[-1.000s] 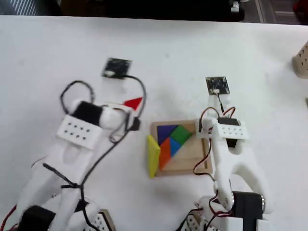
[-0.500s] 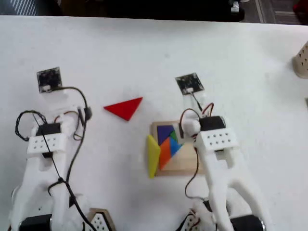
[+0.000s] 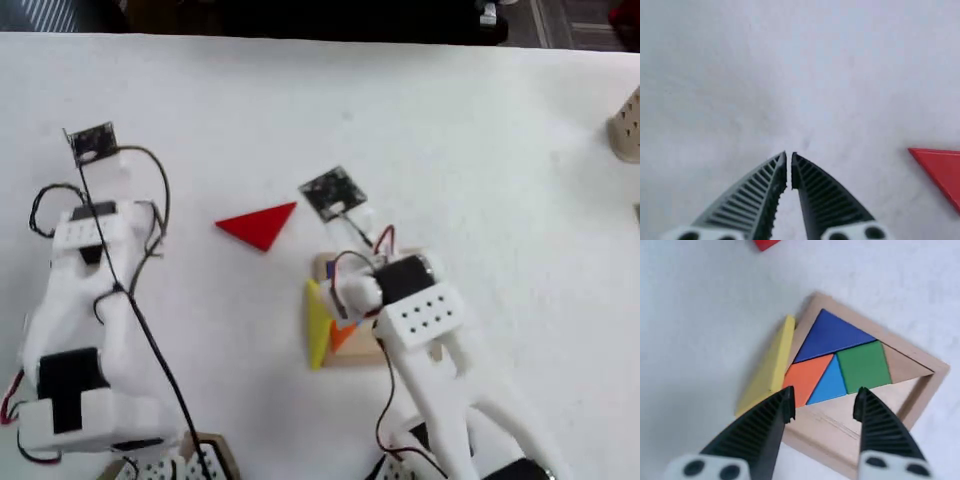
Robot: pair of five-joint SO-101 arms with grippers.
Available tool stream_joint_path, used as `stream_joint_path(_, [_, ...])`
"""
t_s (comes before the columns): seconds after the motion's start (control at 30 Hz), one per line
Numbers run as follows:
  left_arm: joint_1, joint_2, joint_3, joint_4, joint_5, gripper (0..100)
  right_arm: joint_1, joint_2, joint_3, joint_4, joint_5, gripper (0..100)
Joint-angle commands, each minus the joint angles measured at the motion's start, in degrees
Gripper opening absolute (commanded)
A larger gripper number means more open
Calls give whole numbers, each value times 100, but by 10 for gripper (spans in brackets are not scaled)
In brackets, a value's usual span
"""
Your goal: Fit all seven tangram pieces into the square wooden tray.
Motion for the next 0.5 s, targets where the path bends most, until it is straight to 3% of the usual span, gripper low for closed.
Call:
stream_joint_path(0.0, [-75,57,-431,97,62,38,-462,136,-281,-119,-79,198])
stream_joint_path(0.17, [-75,92,-440,88,62,38,-1024,259,-308,-119,-79,198])
stream_joint_path(0.47, [-84,101,-396,-35,53,38,-1095,1051,325,-1288,-79,198])
